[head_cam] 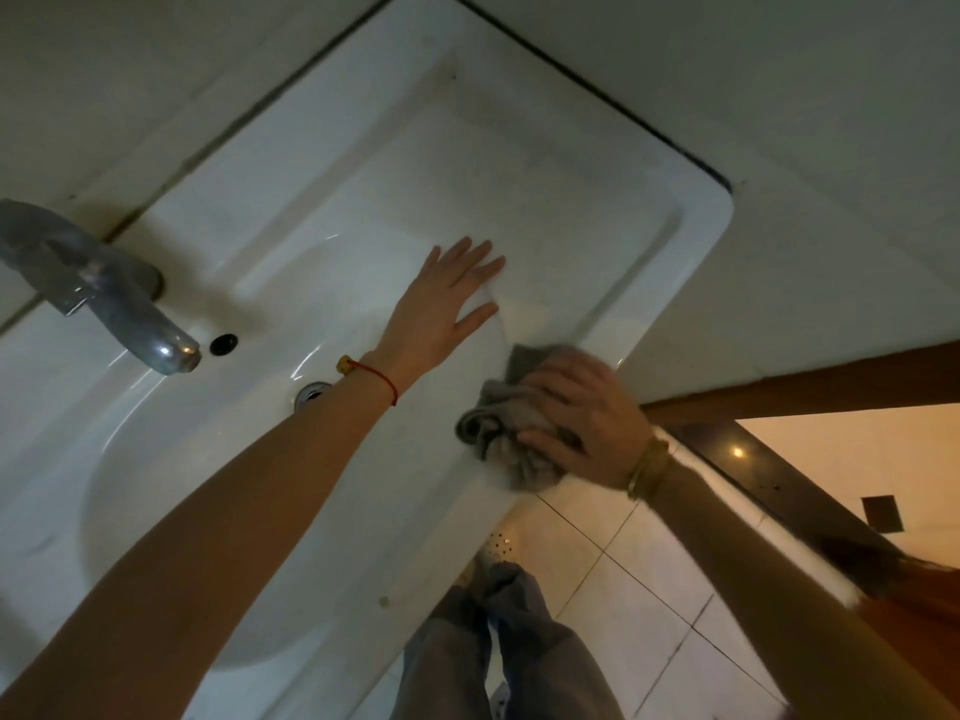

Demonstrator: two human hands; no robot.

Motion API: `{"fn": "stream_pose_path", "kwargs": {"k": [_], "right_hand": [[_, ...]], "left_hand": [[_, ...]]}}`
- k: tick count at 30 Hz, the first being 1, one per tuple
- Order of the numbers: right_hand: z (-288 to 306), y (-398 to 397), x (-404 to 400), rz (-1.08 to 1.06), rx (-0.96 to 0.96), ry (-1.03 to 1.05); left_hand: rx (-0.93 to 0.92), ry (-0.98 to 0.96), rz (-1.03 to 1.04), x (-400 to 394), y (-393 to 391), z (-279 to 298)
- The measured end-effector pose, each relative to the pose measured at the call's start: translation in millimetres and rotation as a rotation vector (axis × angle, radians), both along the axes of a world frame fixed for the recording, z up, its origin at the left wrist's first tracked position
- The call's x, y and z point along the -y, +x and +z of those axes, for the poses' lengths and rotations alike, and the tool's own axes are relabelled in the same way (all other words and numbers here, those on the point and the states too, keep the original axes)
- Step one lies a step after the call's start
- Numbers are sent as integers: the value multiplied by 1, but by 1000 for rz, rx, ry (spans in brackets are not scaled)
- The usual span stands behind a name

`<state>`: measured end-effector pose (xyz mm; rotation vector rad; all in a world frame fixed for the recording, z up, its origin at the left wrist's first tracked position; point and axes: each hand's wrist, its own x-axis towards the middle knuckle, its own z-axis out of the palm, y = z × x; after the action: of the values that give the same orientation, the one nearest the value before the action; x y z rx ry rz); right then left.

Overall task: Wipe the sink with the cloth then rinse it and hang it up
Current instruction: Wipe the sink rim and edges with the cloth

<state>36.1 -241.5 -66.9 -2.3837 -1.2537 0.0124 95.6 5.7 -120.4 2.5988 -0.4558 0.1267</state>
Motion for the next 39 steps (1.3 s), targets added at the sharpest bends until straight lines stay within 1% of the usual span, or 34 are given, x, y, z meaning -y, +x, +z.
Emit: {"fn": "stream_pose_path", "kwargs": {"k": [1, 3, 5, 6, 7, 8, 10, 12, 13, 14, 15, 18, 20, 22, 26, 27, 29, 30, 31, 34, 37, 39], "right_hand": [[0, 21, 7, -34, 20, 15], [5, 65, 21, -233, 36, 35], [3, 73, 19, -442, 33, 40], [0, 61, 11, -501, 19, 20], [-1, 42, 1, -500, 4, 1], [-1, 21, -8, -431, -3, 8], [-2, -12, -11, -205, -18, 39], [0, 0, 1, -27, 5, 14], [1, 16, 9, 8, 20, 3], [0, 34, 17, -6, 42, 1], [-1, 57, 26, -69, 54, 6], [3, 114, 48, -349, 78, 14], [4, 122, 44, -449, 69, 19], [3, 100, 32, -437, 60, 24], [-5, 16, 8, -156, -11, 60], [-4, 9, 7, -90, -17, 52], [-3, 26, 15, 20, 2, 21], [-5, 43, 21, 17, 12, 12], [-5, 63, 28, -33, 26, 15], [-5, 110, 46, -279, 81, 25], [-11, 96, 34, -406, 118, 38], [-6, 64, 16, -416, 79, 37]], "left_hand": [[5, 6, -2, 0, 0, 1], [9, 2, -1, 1, -1, 2], [3, -11, 5, 2, -1, 3], [1, -8, 5, 2, -1, 3], [1, 4, 3, 2, -1, 3], [2, 15, 0, 1, -1, 3], [7, 15, -5, 0, 0, 3], [10, 5, -2, 0, -1, 3], [5, 10, 1, 1, -1, 3], [-2, 17, 3, 2, -1, 3], [-9, 20, 6, 3, -1, 3], [-10, 5, 6, 2, -2, 5], [-22, 1, 11, 2, -2, 6], [-38, 21, 13, 3, -2, 6], [-63, 56, 3, 2, -1, 7], [-68, 54, 3, 1, -1, 7], [-72, 73, -4, 2, -1, 9], [-72, 88, -12, 2, -1, 11], [-72, 100, -19, 1, -2, 12], [-73, 78, -5, -1, -15, 21], [-37, 42, 33, -11, -53, 36], [-19, 45, 45, -21, -92, 46]]}}
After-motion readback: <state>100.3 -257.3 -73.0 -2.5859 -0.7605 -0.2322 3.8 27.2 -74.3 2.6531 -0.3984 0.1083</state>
